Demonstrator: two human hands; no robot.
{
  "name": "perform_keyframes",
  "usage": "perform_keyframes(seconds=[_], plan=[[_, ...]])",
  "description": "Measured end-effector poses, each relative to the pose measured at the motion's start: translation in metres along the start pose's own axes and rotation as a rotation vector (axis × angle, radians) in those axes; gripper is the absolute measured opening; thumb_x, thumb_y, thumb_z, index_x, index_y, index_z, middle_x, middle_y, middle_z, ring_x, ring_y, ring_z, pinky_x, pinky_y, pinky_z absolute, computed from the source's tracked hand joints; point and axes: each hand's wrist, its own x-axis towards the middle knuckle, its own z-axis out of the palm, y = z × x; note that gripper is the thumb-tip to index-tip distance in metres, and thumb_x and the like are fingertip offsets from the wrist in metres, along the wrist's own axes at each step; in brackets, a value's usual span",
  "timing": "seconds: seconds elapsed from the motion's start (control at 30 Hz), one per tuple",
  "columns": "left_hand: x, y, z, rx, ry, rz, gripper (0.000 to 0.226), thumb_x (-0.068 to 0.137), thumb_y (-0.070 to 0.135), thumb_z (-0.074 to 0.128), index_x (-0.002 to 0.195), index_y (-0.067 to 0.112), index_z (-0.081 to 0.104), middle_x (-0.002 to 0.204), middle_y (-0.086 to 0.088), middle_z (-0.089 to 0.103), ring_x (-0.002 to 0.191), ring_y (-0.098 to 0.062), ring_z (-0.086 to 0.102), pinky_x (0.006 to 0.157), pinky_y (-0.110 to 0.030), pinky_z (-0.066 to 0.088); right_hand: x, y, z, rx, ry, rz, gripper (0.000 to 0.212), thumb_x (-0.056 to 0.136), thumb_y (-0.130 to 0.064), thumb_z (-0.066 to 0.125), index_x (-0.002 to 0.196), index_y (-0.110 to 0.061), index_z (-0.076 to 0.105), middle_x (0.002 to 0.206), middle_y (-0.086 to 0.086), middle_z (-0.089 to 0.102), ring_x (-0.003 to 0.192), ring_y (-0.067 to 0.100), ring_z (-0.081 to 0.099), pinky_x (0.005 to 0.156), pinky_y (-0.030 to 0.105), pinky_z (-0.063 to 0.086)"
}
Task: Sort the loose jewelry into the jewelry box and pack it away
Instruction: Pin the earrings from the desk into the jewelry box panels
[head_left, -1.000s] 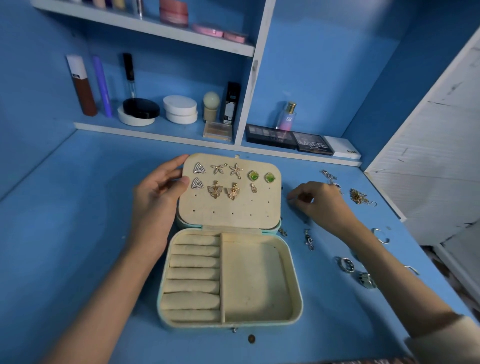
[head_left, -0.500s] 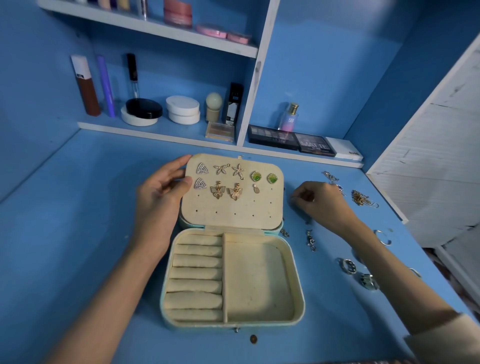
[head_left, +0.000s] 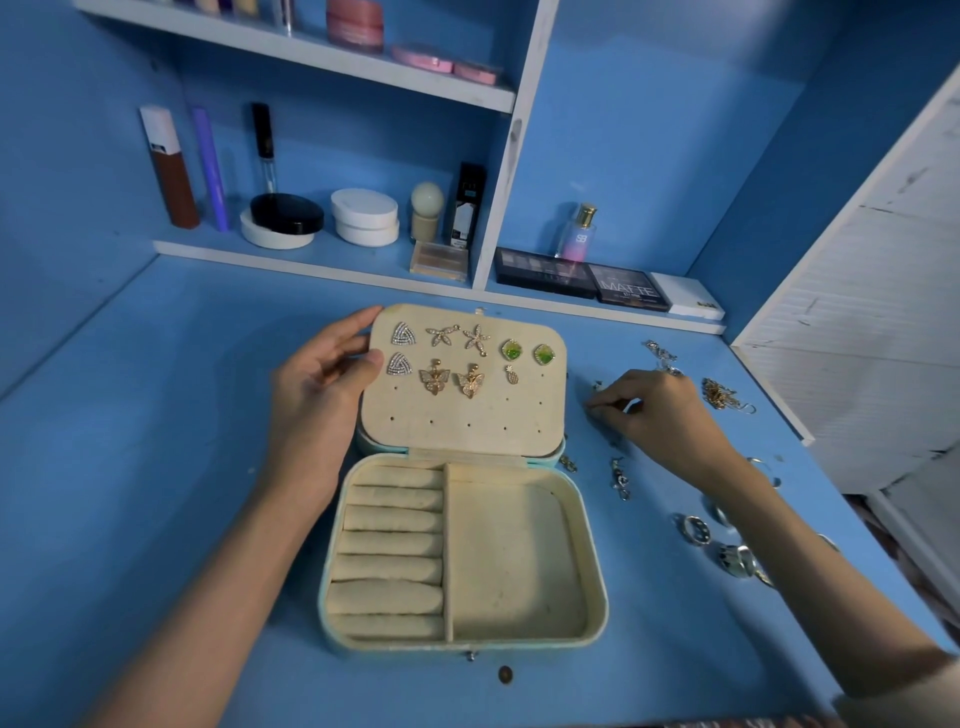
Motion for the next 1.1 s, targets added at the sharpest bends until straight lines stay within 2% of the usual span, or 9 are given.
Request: perform_keyframes(seconds=[0.17,0.27,0.37,0.47,0.6,0.7,0.87,1.0,1.1], plan=[[-0.001,0.001,0.001,-0.007,-0.002,-0.001,0.041,0.088,-0.011,0.052,0.109,0.023,0.062,0.091,0.004,0.067,0.078,0.005,0.064,0.069,-0.009,0.048,0.0,0.0,-0.001,0.01,0.019,0.011,0.013,0.083,-0.006,0.066,0.091,-0.011,0.075,0.088,0.001,0.072,0.07,0.009,0.058,0.067,0.0,0.039],[-0.001,0.002,0.001,-0.012,0.003,0.0,0.041,0.088,-0.011,0.051,0.111,0.022,0.061,0.09,0.005,0.067,0.076,0.006,0.064,0.067,-0.008,0.047,0.002,-0.001,0.0,0.02,0.009,0.016,0.012,0.083,-0.009,0.068,0.094,-0.01,0.074,0.088,0.002,0.069,0.068,0.002,0.055,0.066,-0.002,0.037],[-0.001,0.002,0.002,-0.006,0.003,-0.002,0.041,0.088,-0.011,0.051,0.112,0.021,0.061,0.09,0.005,0.067,0.076,0.005,0.064,0.066,-0.009,0.048,0.006,-0.001,0.002,0.005,-0.036,0.016,0.009,0.082,-0.006,0.068,0.086,-0.011,0.074,0.087,0.003,0.067,0.071,0.007,0.054,0.065,0.002,0.038],[-0.001,0.002,0.001,-0.003,0.004,-0.004,0.041,0.088,-0.011,0.052,0.112,0.021,0.061,0.091,0.005,0.067,0.077,0.006,0.064,0.067,-0.009,0.048,0.012,-0.001,0.003,-0.001,-0.026,0.037,0.011,0.083,-0.004,0.065,0.084,-0.012,0.073,0.086,0.003,0.068,0.069,0.004,0.053,0.064,0.002,0.038],[-0.001,0.002,0.001,-0.012,0.001,-0.01,0.041,0.088,-0.011,0.051,0.11,0.023,0.062,0.091,0.004,0.067,0.077,0.006,0.064,0.066,-0.009,0.048,0.018,0.0,0.004,-0.06,-0.034,0.068,0.019,0.085,-0.001,0.059,0.092,-0.011,0.074,0.093,0.005,0.068,0.078,0.012,0.054,0.069,0.01,0.036],[-0.001,0.002,0.002,-0.02,0.004,-0.011,0.042,0.088,-0.011,0.051,0.109,0.023,0.062,0.091,0.003,0.067,0.076,0.005,0.065,0.066,-0.009,0.048,0.021,0.0,0.004,-0.063,-0.022,0.094,0.022,0.087,-0.001,0.056,0.096,-0.012,0.073,0.093,0.007,0.07,0.077,0.014,0.056,0.066,0.009,0.037],[-0.001,0.002,0.001,-0.021,0.001,-0.02,0.041,0.088,-0.011,0.051,0.106,0.024,0.063,0.092,0.003,0.068,0.078,0.004,0.065,0.067,-0.01,0.048,0.029,-0.005,0.008,-0.104,0.006,0.111,0.014,0.087,-0.016,0.062,0.096,-0.016,0.072,0.088,0.005,0.066,0.081,0.02,0.057,0.073,0.032,0.048],[-0.001,0.002,0.001,-0.014,-0.005,-0.021,0.04,0.088,-0.01,0.051,0.108,0.024,0.063,0.093,0.002,0.068,0.079,0.004,0.065,0.069,-0.01,0.049,0.034,-0.008,0.011,-0.162,0.005,0.119,0.012,0.086,-0.024,0.065,0.092,-0.017,0.072,0.081,-0.001,0.056,0.078,0.02,0.054,0.064,0.028,0.041],[0.0,0.001,0.0,-0.01,-0.003,-0.022,0.04,0.088,-0.009,0.052,0.107,0.024,0.063,0.093,0.003,0.069,0.08,0.003,0.065,0.068,-0.011,0.049,0.035,-0.01,0.013,-0.183,0.009,0.12,0.012,0.087,-0.022,0.063,0.092,-0.014,0.071,0.084,0.0,0.054,0.081,0.022,0.054,0.066,0.029,0.041]])
